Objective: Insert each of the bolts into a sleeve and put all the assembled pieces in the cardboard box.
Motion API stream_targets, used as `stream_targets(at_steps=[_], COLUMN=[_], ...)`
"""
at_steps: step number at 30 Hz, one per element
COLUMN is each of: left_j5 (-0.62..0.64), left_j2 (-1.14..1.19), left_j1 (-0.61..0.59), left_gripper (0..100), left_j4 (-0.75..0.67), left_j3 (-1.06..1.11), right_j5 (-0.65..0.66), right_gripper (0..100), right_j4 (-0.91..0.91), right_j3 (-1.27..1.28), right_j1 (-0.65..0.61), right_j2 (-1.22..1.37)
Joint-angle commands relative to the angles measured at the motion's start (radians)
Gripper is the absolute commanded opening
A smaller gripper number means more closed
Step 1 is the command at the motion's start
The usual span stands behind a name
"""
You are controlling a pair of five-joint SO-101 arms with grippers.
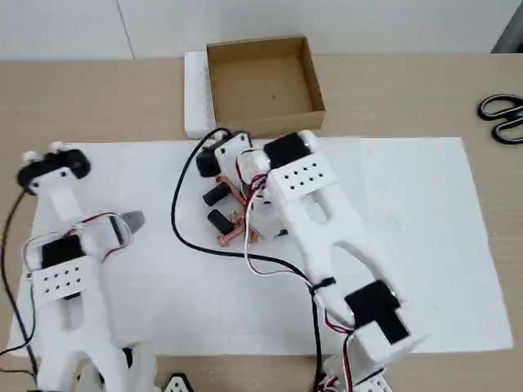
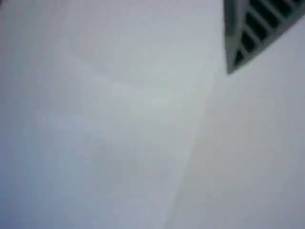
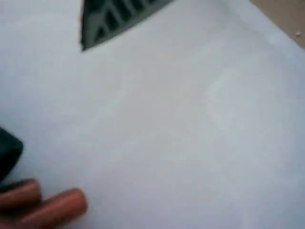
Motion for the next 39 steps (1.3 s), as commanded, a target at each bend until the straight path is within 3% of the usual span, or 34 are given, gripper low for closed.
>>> stream_targets(at_steps=[1, 15, 39], left_j5=[0.009, 0.009, 0.009], left_j2=[-0.063, -0.229, -0.235], left_j1=[0.072, 0.089, 0.089], left_gripper=[31, 31, 31], left_j4=[-0.081, -0.11, -0.112], left_j3=[0.054, 0.157, 0.168], right_j5=[0.046, 0.189, 0.399], right_gripper=[25.6, 25.5, 25.5], right_j4=[-0.015, -0.018, -0.018], right_j3=[-0.006, -0.003, -0.08], right_j1=[-0.005, -0.004, -0.008], right_j2=[0.042, 0.104, 0.236])
